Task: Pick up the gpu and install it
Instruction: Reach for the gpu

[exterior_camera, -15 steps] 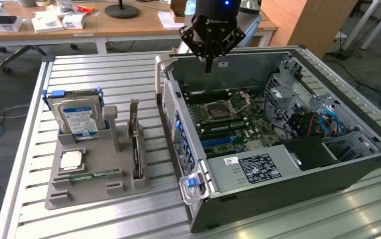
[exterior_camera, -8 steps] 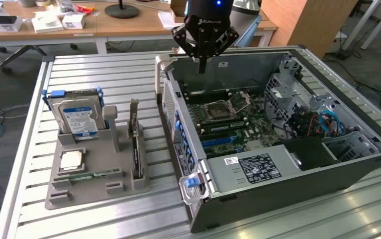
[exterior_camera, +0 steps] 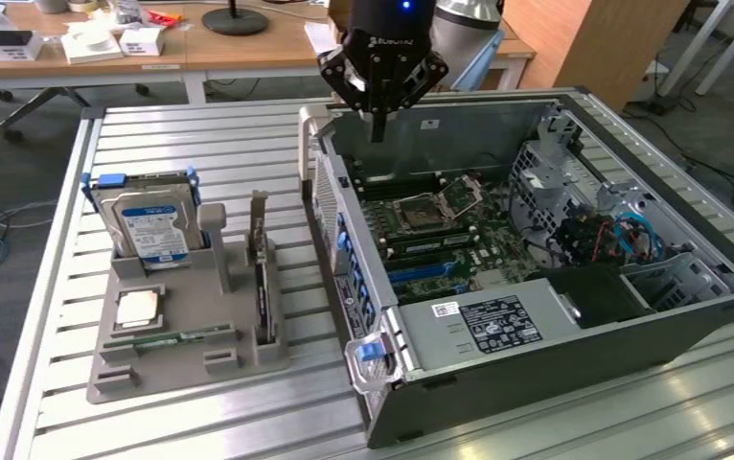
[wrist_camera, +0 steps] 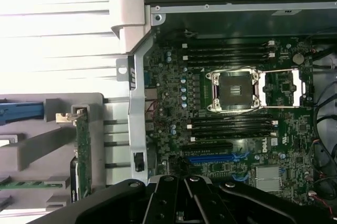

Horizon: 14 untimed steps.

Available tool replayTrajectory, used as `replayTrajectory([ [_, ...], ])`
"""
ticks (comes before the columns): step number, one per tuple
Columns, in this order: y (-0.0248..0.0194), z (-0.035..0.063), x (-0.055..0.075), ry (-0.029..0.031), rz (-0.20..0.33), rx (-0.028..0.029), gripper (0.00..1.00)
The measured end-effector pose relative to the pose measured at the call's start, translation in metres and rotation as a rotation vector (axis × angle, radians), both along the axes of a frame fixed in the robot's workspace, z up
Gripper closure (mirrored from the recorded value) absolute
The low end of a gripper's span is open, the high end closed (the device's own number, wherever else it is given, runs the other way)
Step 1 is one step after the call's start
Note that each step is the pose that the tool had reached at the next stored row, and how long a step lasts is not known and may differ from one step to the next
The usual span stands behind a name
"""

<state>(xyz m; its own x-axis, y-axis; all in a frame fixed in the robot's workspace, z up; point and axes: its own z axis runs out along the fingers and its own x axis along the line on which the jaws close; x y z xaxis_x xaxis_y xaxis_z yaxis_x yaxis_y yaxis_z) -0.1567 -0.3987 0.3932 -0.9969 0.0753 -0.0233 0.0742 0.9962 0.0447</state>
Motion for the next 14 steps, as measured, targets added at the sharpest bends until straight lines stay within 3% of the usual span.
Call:
replayTrajectory([
  [14, 0.0000, -0.0002, -0.022, -0.0001, 0.000, -0.0010, 0.89],
])
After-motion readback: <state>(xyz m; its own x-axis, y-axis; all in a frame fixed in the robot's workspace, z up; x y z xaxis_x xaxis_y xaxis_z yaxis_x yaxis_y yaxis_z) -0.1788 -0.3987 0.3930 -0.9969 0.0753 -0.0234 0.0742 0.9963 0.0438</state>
